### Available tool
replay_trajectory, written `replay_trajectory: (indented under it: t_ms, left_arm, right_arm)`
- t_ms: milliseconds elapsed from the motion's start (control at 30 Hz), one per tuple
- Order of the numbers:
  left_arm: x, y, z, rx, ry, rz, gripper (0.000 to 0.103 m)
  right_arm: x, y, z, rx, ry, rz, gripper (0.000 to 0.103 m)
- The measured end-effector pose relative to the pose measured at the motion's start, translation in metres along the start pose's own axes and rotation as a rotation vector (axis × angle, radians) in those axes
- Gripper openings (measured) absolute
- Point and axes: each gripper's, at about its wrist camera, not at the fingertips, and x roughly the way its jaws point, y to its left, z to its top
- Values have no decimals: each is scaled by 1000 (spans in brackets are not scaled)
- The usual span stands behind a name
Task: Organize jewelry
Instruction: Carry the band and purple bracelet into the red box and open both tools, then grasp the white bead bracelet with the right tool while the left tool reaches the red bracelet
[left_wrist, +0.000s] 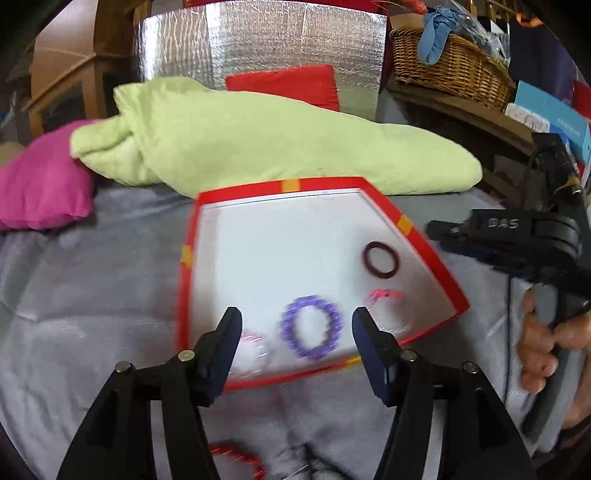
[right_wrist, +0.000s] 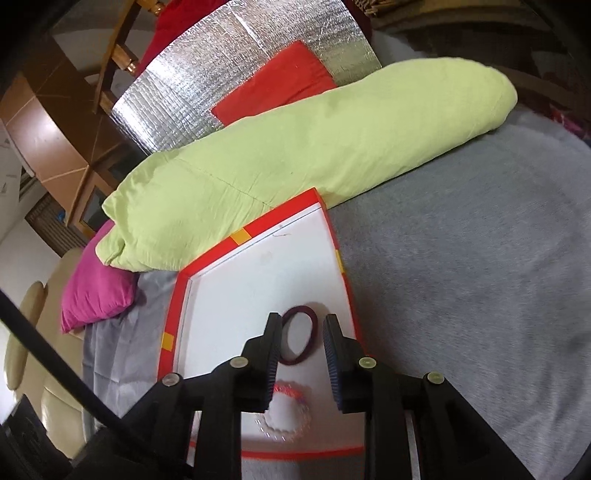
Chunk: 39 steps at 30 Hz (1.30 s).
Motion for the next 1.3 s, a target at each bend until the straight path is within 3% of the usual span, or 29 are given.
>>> replay_trajectory:
  t_ms: [267,467,667,900,1167,1300]
  left_arm:
    - [-36,54,-26,39,8,199,70]
    - [-51,97,-51,20,47,271,70]
    - [-56,107,-63,12,94,259,70]
    - [-54,91,-65,49,122,218,70]
    - [-59,61,-64,90,108,123,70]
    - [-54,54,-61,56,122,58,70]
  right_arm:
    - [-23,0,-11,-64,20,-30,28]
    - [-34,-3,-19,-72,47,-47,33]
    - [-33,7,-36,-72,131,15,33]
    - [-32,25,-72,-135,278,75,33]
    - [-59,-11,-72,-104,275,-6,34]
    - [-62,-29,-74,-132,307,-97,36]
